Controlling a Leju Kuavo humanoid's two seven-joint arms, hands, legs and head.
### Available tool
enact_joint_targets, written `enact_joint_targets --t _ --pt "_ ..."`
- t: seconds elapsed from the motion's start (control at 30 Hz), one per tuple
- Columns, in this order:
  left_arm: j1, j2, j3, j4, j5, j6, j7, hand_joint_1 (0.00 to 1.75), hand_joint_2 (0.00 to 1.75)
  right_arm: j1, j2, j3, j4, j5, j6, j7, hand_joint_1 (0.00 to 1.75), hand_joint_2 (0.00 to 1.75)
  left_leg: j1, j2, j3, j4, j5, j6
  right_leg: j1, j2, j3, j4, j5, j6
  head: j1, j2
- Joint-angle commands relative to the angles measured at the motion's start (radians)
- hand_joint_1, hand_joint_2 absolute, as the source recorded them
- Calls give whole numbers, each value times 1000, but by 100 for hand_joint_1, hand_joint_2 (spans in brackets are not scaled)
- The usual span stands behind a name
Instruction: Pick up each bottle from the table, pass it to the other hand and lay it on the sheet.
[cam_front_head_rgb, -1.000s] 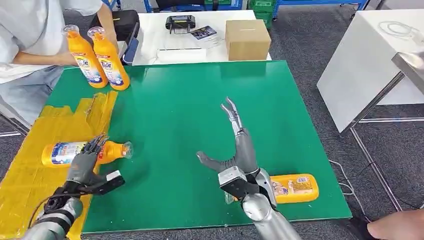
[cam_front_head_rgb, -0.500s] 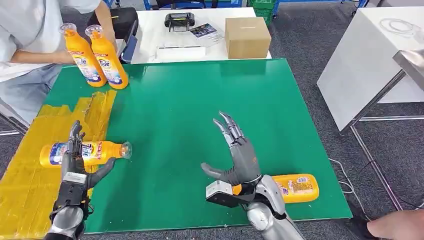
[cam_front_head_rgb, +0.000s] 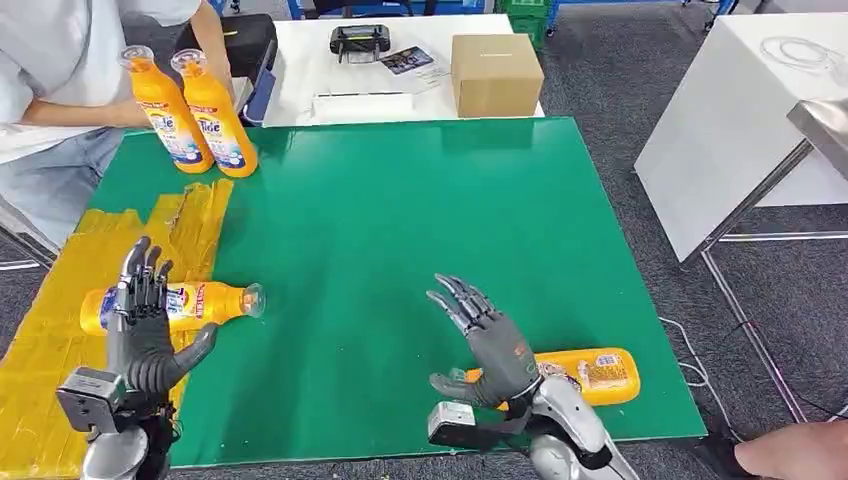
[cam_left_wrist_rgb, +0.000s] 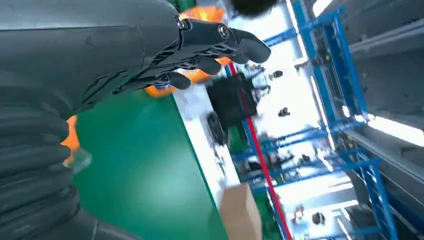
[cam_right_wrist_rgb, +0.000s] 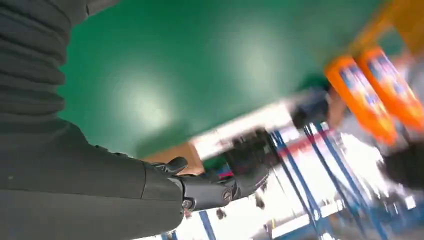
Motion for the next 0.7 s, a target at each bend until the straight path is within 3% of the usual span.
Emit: enact_joint_targets --t 0.03,0.1,0.5,0.7 --pt "-46 -137 28 156 -47 -128 4 0 175 156 -217 -57 -99 47 79 46 0 175 -1 -6 3 -1 0 1 0 -7 5 -2 -2 0 0 0" --pt "-49 -151 15 169 -51 -151 4 0 175 182 -256 -63 -117 50 86 63 0 175 -1 -5 3 -1 -1 1 0 -6 5 -2 -2 0 0 0" --pt "-47 -164 -35 175 -119 -165 14 0 175 211 -278 -72 -136 41 85 110 0 175 0 -1 2 0 0 1 0 -3 2 -1 -1 0 0 0" --pt "-48 -171 -48 197 -101 -178 23 0 175 243 -330 -105 -155 80 81 187 0 175 -1 -1 3 0 -1 1 0 -2 4 -1 -2 0 0 0"
